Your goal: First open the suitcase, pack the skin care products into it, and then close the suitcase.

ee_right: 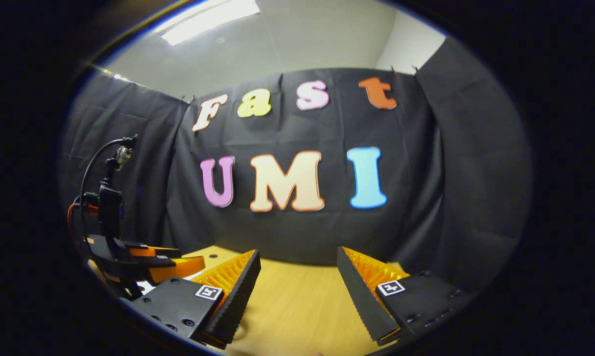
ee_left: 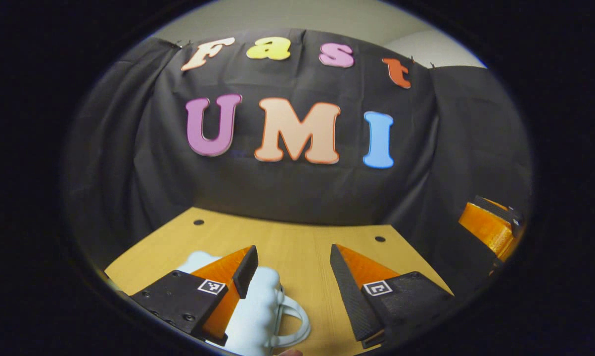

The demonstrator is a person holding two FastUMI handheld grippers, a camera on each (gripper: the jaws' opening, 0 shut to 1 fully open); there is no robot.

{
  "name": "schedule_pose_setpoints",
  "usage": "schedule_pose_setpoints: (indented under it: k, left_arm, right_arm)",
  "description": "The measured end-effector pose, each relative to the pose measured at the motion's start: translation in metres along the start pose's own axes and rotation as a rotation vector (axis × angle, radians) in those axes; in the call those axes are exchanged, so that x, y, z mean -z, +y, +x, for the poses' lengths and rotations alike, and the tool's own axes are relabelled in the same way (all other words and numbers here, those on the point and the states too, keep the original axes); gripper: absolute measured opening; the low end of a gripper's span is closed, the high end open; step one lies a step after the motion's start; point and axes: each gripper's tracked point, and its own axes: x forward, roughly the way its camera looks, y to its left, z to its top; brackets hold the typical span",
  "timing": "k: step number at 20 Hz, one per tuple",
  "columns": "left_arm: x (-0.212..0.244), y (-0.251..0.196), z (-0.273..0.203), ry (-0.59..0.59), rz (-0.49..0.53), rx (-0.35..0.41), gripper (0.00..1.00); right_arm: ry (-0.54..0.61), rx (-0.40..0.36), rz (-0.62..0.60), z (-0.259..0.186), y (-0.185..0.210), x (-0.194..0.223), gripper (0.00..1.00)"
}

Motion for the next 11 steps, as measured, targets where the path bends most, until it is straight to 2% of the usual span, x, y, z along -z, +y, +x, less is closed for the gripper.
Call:
schedule_pose_setpoints:
  k: [1,2,3,4,5,6,8,9,11]
  left_arm:
    - [-0.011,0.005,0.0,-0.017,0.016,0.005,0.87]
    - [-0.019,0.007,-0.003,-0.036,0.021,0.011,0.9]
    - [-0.026,0.007,-0.005,-0.046,0.024,0.028,0.87]
    - [-0.032,0.012,-0.008,-0.061,0.023,0.034,0.9]
    - [-0.036,0.013,-0.01,-0.077,0.029,0.037,0.87]
    - [-0.041,0.017,-0.011,-0.091,0.036,0.038,0.9]
    - [-0.047,0.034,-0.013,-0.106,0.052,0.039,0.9]
    - [-0.048,0.037,-0.014,-0.107,0.058,0.045,0.9]
    - [-0.048,0.04,-0.016,-0.108,0.061,0.062,0.9]
  right_arm:
    - [-0.023,0.008,0.001,0.0,0.007,-0.011,0.94]
    - [-0.04,0.005,0.007,0.0,0.017,-0.019,0.98]
    - [-0.051,0.012,0.011,0.001,0.024,-0.024,0.98]
    - [-0.056,0.021,0.016,0.003,0.027,-0.027,0.97]
    - [-0.058,0.021,0.023,0.003,0.034,-0.028,0.98]
    - [-0.061,0.018,0.026,0.002,0.041,-0.029,0.97]
    - [-0.068,0.019,0.006,0.002,0.052,-0.03,0.98]
    - [-0.07,0.025,-0.011,0.003,0.055,-0.031,0.94]
    - [-0.062,0.025,-0.024,0.003,0.065,-0.03,0.98]
